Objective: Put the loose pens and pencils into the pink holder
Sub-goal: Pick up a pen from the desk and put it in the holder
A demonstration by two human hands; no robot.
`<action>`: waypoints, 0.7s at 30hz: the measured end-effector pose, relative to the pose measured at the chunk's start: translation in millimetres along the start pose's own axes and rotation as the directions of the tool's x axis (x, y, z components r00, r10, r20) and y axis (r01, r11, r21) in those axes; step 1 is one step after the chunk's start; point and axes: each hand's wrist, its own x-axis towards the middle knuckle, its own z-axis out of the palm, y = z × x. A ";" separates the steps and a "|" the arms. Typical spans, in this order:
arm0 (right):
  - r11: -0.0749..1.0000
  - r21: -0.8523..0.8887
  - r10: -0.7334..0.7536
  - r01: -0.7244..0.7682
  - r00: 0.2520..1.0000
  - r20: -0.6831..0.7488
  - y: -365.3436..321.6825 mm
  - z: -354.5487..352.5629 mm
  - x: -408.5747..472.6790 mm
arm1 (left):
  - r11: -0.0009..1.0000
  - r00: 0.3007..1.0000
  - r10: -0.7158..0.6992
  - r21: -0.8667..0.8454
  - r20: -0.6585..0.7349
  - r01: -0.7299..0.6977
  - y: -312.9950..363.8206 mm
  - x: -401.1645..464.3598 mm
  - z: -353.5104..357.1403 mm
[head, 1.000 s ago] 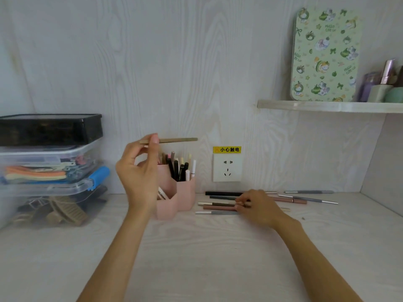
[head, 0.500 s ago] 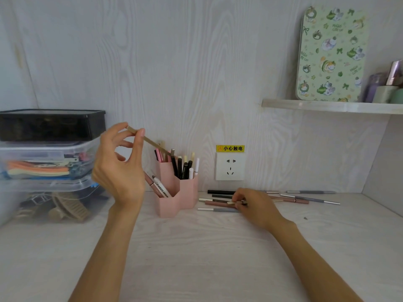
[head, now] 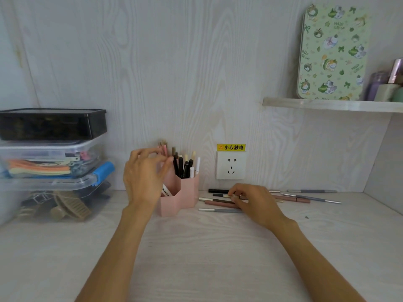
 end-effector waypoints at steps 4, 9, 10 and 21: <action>0.978 0.208 0.034 -0.024 0.998 -0.046 -10.5 0.2 2.3 | 0.999 0.998 0.036 -0.001 -0.043 -0.036 11.0 -9.4 0.0; 0.667 0.745 0.111 -0.019 0.991 -0.074 -41.1 -9.9 5.8 | 0.944 0.999 0.027 -0.329 -0.018 -0.031 56.5 -25.3 -1.3; 0.615 0.788 0.117 -0.018 0.991 -0.068 -45.7 -12.3 5.6 | 0.916 0.995 0.021 -0.400 0.092 0.018 61.8 -29.1 1.8; 0.542 0.841 0.130 -0.004 0.988 -0.079 -53.2 -16.3 4.8 | 0.634 0.950 -0.022 -0.730 0.312 0.255 71.8 -28.8 8.3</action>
